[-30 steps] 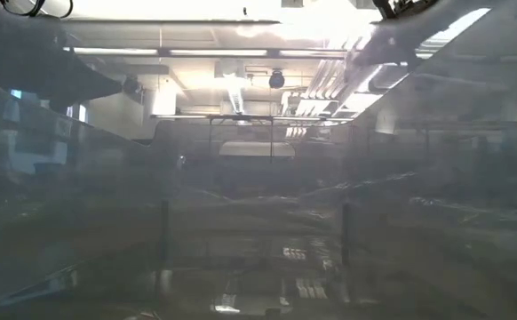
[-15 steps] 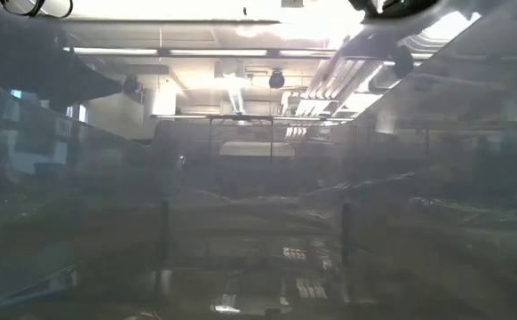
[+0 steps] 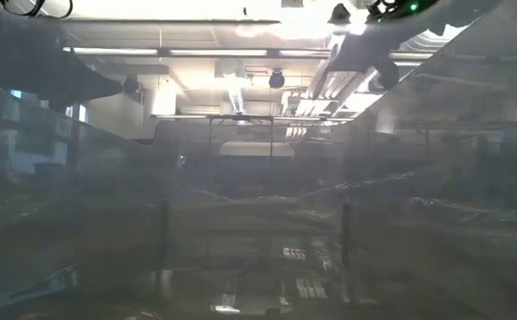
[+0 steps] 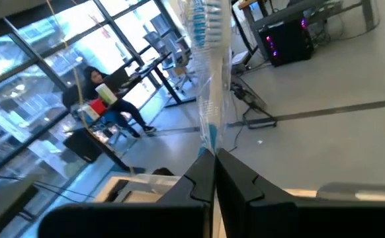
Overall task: Pick & Place Toothbrushes
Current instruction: Put the blue toothbrush into the top black bin, then put the green toothbrush into the transparent bin
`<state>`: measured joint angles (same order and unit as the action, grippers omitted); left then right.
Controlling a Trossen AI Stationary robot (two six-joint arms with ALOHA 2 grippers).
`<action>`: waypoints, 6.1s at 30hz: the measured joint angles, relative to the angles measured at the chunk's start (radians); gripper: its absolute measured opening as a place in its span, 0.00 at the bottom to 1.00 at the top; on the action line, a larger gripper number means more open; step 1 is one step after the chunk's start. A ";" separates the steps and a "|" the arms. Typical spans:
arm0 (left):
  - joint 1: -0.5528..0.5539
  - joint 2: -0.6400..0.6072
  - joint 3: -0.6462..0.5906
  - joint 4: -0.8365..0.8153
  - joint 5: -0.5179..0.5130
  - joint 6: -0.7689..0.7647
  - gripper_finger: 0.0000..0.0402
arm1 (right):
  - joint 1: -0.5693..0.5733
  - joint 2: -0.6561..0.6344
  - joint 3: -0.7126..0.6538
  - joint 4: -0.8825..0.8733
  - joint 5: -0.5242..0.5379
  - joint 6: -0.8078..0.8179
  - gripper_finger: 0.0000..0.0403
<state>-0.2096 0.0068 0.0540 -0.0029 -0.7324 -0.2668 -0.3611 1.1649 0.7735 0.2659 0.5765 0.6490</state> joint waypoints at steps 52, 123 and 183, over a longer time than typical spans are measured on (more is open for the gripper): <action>0.000 0.000 0.001 -0.005 -0.048 0.000 0.00 | -0.218 0.390 0.085 -0.568 -0.191 0.197 0.01; 0.000 0.000 0.001 -0.006 -0.047 0.000 0.00 | -0.202 -0.094 0.084 -0.318 -0.364 -0.184 0.15; 0.000 0.000 0.001 -0.006 -0.044 0.000 0.00 | 0.135 0.322 0.084 -0.818 -0.583 -0.723 0.15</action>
<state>-0.2096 0.0071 0.0551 -0.0093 -0.7765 -0.2668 -0.2265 1.4867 0.8574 -0.5520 -0.0066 -0.0736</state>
